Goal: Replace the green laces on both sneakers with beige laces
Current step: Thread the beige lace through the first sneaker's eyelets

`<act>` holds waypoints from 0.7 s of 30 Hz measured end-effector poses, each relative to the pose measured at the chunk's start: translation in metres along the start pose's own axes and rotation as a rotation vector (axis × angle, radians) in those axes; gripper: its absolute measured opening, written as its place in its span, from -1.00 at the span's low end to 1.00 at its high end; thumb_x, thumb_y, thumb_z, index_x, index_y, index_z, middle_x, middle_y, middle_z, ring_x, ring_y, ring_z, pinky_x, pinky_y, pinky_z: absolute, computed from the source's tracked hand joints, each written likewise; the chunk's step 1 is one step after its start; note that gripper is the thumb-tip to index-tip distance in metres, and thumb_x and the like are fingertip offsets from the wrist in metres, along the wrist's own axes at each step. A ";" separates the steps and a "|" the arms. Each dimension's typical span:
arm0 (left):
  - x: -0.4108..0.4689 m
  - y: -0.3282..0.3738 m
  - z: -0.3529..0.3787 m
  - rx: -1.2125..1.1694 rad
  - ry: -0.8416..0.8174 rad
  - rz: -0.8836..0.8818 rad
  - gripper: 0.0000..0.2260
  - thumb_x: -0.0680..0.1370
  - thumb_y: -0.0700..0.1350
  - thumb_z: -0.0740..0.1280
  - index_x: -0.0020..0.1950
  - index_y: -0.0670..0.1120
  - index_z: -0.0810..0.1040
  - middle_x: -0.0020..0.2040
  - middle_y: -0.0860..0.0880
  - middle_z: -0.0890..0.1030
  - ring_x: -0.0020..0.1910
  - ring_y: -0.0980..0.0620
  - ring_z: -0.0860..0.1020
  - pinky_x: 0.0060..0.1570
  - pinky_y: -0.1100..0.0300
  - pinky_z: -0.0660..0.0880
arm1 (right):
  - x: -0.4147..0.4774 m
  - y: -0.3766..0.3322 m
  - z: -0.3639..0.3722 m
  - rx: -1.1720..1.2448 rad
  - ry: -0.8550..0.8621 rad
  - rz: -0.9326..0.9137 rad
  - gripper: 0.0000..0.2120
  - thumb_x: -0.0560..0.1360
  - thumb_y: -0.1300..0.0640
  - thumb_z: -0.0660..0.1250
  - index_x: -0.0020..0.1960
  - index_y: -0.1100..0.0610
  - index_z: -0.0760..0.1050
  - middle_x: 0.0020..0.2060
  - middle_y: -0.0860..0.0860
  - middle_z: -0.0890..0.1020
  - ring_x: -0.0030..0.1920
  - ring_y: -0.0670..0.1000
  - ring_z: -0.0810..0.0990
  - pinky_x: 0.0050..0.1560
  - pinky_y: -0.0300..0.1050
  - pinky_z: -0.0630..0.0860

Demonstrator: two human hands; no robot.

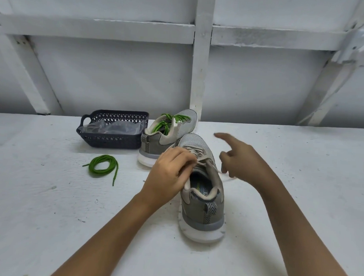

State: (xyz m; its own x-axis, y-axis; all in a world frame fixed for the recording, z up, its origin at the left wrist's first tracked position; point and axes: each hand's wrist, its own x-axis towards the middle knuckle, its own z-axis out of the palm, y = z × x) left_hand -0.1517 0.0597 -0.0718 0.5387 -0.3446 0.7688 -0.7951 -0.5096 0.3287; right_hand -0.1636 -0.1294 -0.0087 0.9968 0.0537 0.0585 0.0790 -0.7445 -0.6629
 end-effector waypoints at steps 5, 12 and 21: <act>0.001 0.002 -0.003 0.007 -0.014 -0.015 -0.92 0.52 -0.20 0.30 -0.04 -0.17 0.56 -0.10 -0.06 0.57 -0.07 -0.02 0.53 -0.09 -0.01 0.50 | -0.003 -0.006 0.015 -0.065 -0.029 -0.242 -0.78 0.53 0.10 0.32 0.13 -0.12 0.57 -0.14 -0.07 0.40 -0.20 -0.18 0.44 -0.17 -0.46 0.29; 0.002 0.006 -0.012 0.007 -0.068 -0.068 -0.85 0.54 -0.19 0.30 0.01 -0.20 0.62 -0.12 -0.07 0.54 -0.13 0.12 0.50 -0.06 0.35 0.44 | 0.002 -0.001 0.021 -0.030 0.120 -0.235 -0.96 0.49 0.11 0.38 -0.12 0.01 0.61 -0.10 -0.06 0.49 -0.08 -0.11 0.50 -0.07 -0.26 0.39; -0.006 0.016 -0.031 0.067 -0.138 -0.270 -0.86 0.50 -0.12 0.34 -0.09 -0.14 0.66 -0.25 0.02 0.57 -0.30 0.20 0.45 -0.18 0.56 0.31 | -0.005 0.017 0.023 0.017 0.207 -0.080 -0.88 0.52 0.12 0.33 -0.20 -0.03 0.52 -0.25 -0.05 0.64 -0.15 -0.06 0.58 -0.11 -0.17 0.46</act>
State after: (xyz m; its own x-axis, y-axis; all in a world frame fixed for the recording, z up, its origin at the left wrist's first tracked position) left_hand -0.1763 0.0784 -0.0538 0.7641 -0.2913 0.5756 -0.6008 -0.6464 0.4704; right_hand -0.1666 -0.1274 -0.0372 0.9645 -0.0270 0.2628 0.1599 -0.7321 -0.6622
